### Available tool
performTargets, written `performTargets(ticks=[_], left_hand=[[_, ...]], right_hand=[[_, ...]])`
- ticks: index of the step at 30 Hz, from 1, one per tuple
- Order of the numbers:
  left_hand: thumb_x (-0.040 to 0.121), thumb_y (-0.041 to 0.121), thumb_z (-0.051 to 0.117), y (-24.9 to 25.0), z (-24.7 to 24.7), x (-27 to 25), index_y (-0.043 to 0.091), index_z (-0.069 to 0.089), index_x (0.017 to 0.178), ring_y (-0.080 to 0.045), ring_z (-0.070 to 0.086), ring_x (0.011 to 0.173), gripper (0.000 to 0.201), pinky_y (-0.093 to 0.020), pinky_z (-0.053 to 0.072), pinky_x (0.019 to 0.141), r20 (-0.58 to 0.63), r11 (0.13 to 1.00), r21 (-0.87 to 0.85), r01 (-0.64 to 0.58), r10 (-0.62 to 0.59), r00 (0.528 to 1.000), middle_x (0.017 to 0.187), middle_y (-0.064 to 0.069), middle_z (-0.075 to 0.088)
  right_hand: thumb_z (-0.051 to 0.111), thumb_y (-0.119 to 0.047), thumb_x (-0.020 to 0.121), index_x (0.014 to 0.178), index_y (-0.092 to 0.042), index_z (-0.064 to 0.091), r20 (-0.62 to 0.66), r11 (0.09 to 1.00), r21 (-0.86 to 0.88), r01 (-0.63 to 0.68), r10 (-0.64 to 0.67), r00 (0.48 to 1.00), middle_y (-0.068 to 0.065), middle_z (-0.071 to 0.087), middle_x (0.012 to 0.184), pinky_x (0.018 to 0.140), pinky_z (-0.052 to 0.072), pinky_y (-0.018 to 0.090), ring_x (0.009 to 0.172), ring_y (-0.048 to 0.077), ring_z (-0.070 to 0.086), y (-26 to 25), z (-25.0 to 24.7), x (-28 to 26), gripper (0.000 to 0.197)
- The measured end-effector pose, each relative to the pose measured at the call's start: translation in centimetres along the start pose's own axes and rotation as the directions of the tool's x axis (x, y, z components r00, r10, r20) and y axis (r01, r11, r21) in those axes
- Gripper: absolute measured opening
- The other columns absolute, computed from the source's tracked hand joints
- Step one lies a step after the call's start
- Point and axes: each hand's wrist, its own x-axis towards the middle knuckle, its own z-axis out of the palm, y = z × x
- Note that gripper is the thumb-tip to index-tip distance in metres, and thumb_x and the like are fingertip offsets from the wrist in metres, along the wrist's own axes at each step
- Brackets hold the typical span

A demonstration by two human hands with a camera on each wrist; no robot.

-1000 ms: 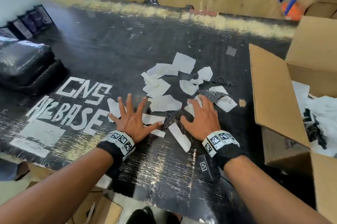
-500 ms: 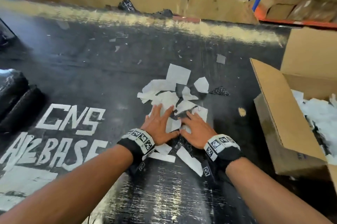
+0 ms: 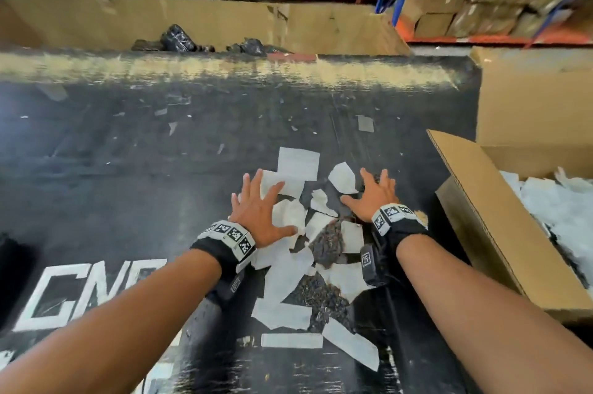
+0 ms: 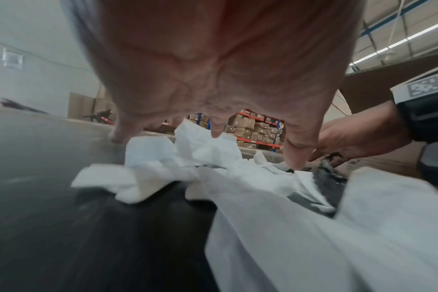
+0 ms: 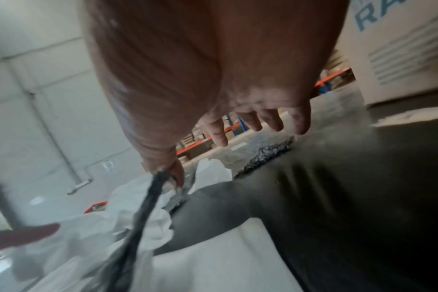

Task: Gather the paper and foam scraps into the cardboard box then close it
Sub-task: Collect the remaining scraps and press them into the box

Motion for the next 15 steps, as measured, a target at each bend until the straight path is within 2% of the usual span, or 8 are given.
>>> performTargets(ticks=[3, 5, 7, 11, 13, 15], left_hand=[[0.072, 0.084, 0.058, 0.8, -1.0, 3.5, 0.040, 0.011, 0.159, -0.035, -0.021, 0.152, 0.108, -0.069, 0.007, 0.119, -0.068, 0.995, 0.082, -0.063, 0.069, 0.995, 0.166, -0.002, -0.023], [0.072, 0.084, 0.058, 1.5, -1.4, 5.9, 0.044, 0.010, 0.159, -0.035, -0.021, 0.153, 0.107, -0.070, 0.007, 0.118, -0.026, 0.990, 0.097, -0.099, 0.101, 0.995, 0.166, 0.000, -0.026], [0.073, 0.083, 0.059, 2.1, -1.1, 7.6, 0.049, 0.007, 0.158, -0.036, -0.020, 0.152, 0.105, -0.070, 0.006, 0.118, 0.066, 0.985, 0.109, -0.130, 0.123, 0.990, 0.166, 0.001, -0.026], [0.077, 0.074, 0.065, 2.9, 0.1, 8.6, 0.044, 0.010, 0.159, -0.037, -0.012, 0.154, 0.103, -0.066, 0.005, 0.121, 0.266, 0.968, 0.152, -0.199, 0.154, 0.952, 0.169, -0.001, -0.009], [0.080, 0.070, 0.066, 2.8, 0.1, 8.2, 0.039, 0.016, 0.159, -0.036, -0.009, 0.155, 0.098, -0.062, 0.007, 0.122, 0.298, 0.956, 0.175, -0.235, 0.176, 0.938, 0.170, -0.001, -0.001], [0.084, 0.063, 0.068, 2.7, -0.2, 7.4, 0.038, 0.027, 0.158, -0.034, -0.001, 0.156, 0.088, -0.056, 0.017, 0.123, 0.292, 0.958, 0.145, -0.247, 0.198, 0.936, 0.169, -0.001, 0.007]], right_hand=[[0.060, -0.066, 0.082, 0.157, -0.036, 0.004, 0.076, 0.999, -0.014, -0.044, 0.045, 0.996, 0.015, -0.012, 0.164, 0.118, 0.015, 0.060, 0.150, 0.041, -0.005, -0.3, 0.4, 1.7, 0.099], [0.056, -0.069, 0.084, 0.157, -0.038, 0.003, 0.121, 0.999, -0.043, -0.010, 0.015, 0.992, 0.014, -0.010, 0.165, 0.118, 0.012, 0.060, 0.150, 0.041, -0.006, -0.9, 0.8, 2.3, 0.096], [0.052, -0.070, 0.086, 0.157, -0.038, 0.007, 0.150, 0.994, -0.079, 0.073, -0.060, 0.987, 0.012, -0.006, 0.165, 0.118, 0.011, 0.059, 0.150, 0.039, -0.006, -1.8, 1.4, 2.4, 0.090], [0.051, -0.063, 0.090, 0.157, -0.039, 0.011, 0.219, 0.966, -0.026, 0.259, -0.247, 0.944, 0.004, -0.002, 0.167, 0.122, 0.010, 0.051, 0.152, 0.029, -0.005, -3.3, 1.9, 0.6, 0.082], [0.058, -0.065, 0.085, 0.157, -0.037, 0.009, 0.239, 0.944, 0.009, 0.330, -0.322, 0.916, -0.001, 0.003, 0.167, 0.121, 0.014, 0.048, 0.153, 0.026, -0.003, -3.5, 1.8, -0.9, 0.092], [0.066, -0.063, 0.079, 0.158, -0.033, 0.008, 0.249, 0.920, -0.007, 0.393, -0.379, 0.891, -0.005, 0.010, 0.165, 0.118, 0.022, 0.049, 0.153, 0.026, 0.003, -3.4, 1.9, -2.3, 0.102]])
